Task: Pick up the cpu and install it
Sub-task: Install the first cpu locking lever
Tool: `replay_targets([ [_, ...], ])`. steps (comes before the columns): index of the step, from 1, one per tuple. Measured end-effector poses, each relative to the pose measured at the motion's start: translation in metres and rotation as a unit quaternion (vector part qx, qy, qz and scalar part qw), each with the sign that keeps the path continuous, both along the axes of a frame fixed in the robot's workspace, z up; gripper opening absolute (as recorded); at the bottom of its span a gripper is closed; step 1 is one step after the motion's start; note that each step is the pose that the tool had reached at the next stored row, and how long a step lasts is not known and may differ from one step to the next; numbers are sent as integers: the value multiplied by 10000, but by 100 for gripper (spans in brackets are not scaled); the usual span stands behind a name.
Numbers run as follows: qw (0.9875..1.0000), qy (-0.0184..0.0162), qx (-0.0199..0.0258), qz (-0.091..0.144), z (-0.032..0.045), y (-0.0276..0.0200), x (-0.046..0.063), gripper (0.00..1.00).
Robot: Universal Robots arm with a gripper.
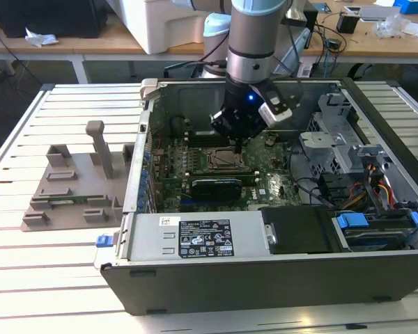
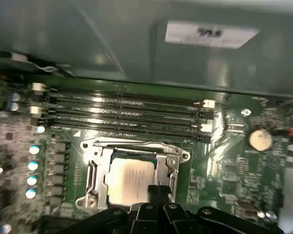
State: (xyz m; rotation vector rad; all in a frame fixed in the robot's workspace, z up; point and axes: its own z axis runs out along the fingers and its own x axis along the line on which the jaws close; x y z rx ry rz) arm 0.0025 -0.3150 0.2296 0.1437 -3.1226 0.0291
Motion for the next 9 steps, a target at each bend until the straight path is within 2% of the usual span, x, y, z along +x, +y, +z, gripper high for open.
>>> replay_targets([
  [1, 10000, -1, 0, 0, 102, 0, 0, 11],
  [3, 10000, 0, 0, 0, 195, 0, 0, 11],
  [5, 10000, 0, 0, 0, 390, 0, 0, 11],
  [7, 10000, 0, 0, 1, 442, 0, 0, 11],
  [9, 10000, -1, 2, 1, 456, 0, 0, 11],
])
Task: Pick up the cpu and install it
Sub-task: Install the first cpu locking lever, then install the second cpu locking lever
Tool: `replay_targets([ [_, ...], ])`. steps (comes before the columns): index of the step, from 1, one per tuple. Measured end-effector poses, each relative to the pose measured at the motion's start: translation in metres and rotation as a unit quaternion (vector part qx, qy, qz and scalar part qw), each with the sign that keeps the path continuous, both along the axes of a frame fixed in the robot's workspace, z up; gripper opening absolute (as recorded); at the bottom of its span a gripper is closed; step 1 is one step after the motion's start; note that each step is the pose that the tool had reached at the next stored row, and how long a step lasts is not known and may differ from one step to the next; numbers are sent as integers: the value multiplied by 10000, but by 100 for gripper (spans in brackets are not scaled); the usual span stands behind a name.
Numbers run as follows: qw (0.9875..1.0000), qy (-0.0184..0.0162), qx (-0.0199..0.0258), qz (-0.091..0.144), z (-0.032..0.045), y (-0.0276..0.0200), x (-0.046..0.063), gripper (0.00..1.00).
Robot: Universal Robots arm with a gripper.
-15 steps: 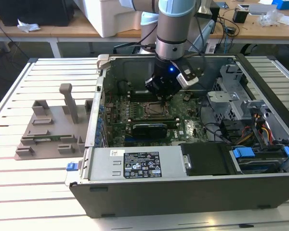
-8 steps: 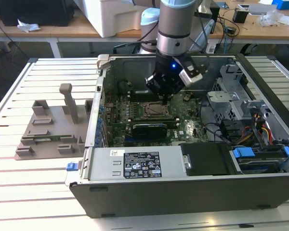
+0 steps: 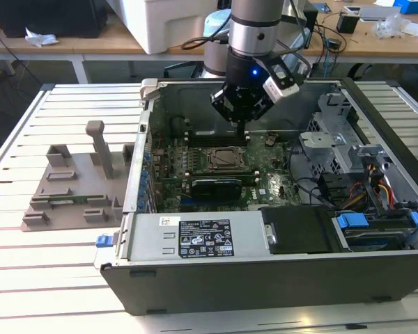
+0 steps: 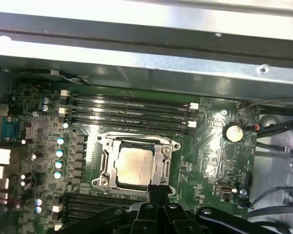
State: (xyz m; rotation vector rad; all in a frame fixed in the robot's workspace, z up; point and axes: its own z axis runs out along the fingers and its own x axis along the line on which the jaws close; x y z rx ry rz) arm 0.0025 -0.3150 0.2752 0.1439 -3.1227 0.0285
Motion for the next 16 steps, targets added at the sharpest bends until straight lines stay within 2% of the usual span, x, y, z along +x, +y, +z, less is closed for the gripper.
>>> replay_targets([
  [6, 10000, 1, 0, 1, 2, -4, 0, 11],
  [7, 10000, 1, 0, 0, -1, -43, 0, 11],
  [8, 10000, 0, 1, 0, -10, -157, 0, 11],
  [9, 10000, 0, 1, 0, -22, -245, 0, 11],
  [10, 10000, 0, 21, 0, -47, -349, 0, 11],
  [12, 10000, 0, 93, 0, -59, -411, -2, 11],
  [14, 9997, 0, 240, 0, -64, -470, -7, 11],
  [15, 9993, 0, 366, 0, -71, -522, -14, 11],
  [16, 9990, 1, 438, -1, -80, -558, -40, 11],
])
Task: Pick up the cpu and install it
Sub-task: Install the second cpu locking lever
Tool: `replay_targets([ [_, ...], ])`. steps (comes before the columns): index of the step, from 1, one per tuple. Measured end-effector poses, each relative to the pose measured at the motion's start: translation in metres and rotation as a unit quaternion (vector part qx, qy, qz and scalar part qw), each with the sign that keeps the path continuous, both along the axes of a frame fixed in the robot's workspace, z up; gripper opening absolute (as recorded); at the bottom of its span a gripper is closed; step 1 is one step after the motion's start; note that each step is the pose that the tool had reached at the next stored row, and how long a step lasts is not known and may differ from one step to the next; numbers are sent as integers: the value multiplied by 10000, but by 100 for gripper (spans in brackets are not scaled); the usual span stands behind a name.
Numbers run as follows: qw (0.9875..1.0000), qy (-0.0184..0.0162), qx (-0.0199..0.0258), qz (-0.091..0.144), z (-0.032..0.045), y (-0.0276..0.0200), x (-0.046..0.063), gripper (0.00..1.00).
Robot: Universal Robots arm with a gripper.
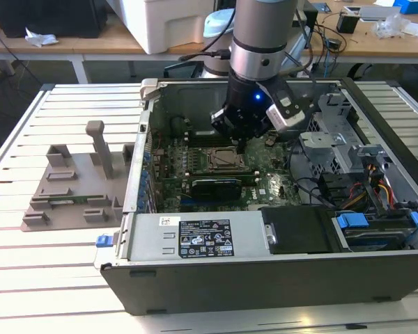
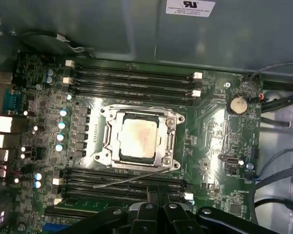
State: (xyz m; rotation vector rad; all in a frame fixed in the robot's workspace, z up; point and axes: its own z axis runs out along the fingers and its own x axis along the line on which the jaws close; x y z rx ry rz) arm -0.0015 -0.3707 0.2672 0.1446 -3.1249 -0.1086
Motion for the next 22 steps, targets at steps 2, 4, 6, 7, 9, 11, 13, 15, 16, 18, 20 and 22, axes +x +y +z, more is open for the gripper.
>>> replay_targets([
  [2, 10000, -1, 32, 4, -52, -20, -75, 11],
  [4, 10000, 0, 31, 5, -124, -21, -145, 11],
  [6, 10000, -1, 32, 5, -202, -22, -229, 11],
  [7, 10000, -1, 32, 4, -220, -23, -249, 11],
  [9, 10000, 0, 32, 5, -260, -24, -296, 11],
  [11, 10000, 0, 31, 5, -312, -24, -354, 11],
  [13, 10000, 0, 31, 7, -346, -24, -384, 11],
  [15, 10000, 0, 31, 15, -390, -24, -420, 11],
  [16, 10000, 0, 37, 20, -418, -24, -446, 11],
  [18, 10000, 0, 78, 28, -444, -31, -494, 11],
  [20, 9999, 0, 111, 40, -481, -33, -518, 11],
  [22, 9999, 0, 132, 77, -514, -33, -531, 11],
])
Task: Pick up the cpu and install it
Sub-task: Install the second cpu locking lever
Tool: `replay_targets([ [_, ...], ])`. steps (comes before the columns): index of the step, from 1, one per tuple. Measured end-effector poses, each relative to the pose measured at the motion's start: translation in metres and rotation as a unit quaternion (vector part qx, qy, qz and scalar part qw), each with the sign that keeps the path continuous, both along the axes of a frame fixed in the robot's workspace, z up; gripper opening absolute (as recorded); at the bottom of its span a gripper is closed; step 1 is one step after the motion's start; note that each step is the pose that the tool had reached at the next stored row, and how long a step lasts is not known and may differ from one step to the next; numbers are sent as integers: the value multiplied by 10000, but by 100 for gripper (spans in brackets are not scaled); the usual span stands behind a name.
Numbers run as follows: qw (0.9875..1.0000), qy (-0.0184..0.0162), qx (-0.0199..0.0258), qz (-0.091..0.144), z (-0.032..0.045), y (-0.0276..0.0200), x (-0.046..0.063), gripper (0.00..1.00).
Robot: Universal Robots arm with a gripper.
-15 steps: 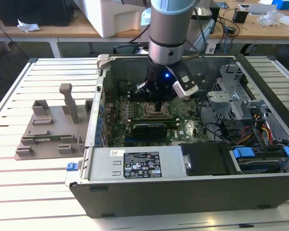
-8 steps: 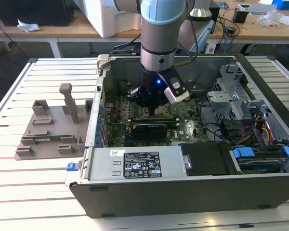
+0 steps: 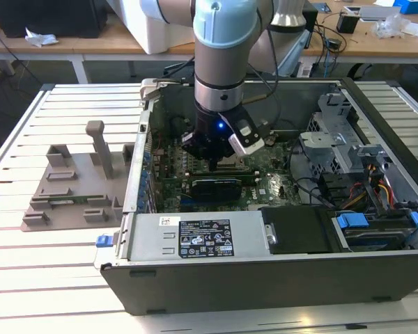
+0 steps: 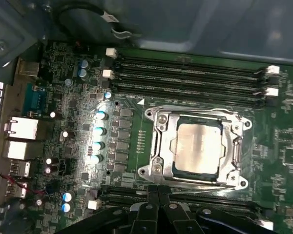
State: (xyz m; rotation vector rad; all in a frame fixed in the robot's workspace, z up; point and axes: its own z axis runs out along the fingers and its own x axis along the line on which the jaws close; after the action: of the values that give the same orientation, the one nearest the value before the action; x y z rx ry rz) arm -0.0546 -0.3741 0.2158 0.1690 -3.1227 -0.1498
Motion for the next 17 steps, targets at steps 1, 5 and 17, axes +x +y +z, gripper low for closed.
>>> replay_targets([
  [1, 10000, 1, 11, 19, -10, 0, -15, 11],
  [5, 9999, 1, 107, 88, -79, 0, -112, 11],
  [17, 9995, -37, 275, 120, -132, 30, -128, 11],
])
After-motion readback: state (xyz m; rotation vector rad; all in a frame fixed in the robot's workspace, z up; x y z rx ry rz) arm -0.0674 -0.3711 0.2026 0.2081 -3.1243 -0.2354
